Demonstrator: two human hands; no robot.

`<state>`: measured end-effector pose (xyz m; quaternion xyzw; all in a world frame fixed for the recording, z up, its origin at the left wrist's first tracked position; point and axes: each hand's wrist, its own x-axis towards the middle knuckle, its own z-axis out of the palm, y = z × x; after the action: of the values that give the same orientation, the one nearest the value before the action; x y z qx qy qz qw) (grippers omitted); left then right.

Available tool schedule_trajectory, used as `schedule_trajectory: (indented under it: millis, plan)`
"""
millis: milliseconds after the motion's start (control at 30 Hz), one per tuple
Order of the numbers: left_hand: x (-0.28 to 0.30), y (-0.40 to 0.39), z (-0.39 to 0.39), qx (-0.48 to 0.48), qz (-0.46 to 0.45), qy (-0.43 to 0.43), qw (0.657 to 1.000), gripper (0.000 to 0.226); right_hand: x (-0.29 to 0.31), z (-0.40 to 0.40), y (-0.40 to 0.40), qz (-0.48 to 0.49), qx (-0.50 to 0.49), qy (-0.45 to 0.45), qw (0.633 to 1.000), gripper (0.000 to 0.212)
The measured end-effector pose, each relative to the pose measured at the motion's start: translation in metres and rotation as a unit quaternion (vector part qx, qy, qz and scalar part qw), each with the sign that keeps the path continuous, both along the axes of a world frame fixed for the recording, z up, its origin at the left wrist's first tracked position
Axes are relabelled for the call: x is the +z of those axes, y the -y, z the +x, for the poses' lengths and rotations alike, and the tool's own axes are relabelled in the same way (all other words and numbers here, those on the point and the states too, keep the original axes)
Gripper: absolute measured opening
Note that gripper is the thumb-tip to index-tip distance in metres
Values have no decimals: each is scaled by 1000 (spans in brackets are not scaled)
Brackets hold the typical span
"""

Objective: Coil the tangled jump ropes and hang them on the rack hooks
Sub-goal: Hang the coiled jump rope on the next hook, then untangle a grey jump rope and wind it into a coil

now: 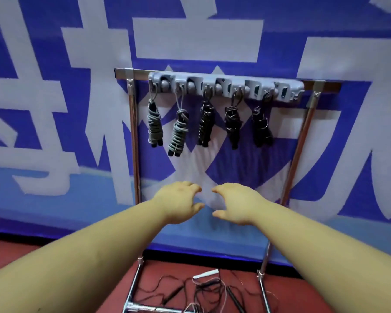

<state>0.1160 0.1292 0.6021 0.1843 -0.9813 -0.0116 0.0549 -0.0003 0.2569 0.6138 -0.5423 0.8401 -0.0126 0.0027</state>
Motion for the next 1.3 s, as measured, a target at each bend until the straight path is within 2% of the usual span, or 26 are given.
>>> schedule_trajectory:
  millis: [233, 400, 733, 1067, 1300]
  plan:
    - [-120, 29, -7, 17, 36, 51, 998, 51, -117, -18, 31, 36, 8, 41, 998, 67]
    - [-202, 45, -28, 42, 99, 74, 991, 51, -199, -41, 50, 74, -19, 81, 994, 66]
    - [-368, 53, -59, 93, 209, 194, 954, 53, -361, -72, 56, 155, -56, 177, 970, 57]
    - [-489, 60, -68, 144, 239, 309, 909, 51, -480, -89, 57, 234, -83, 227, 942, 53]
    - [-551, 66, -80, 163, 289, 324, 886, 49, -542, -81, 72, 249, -71, 254, 932, 48]
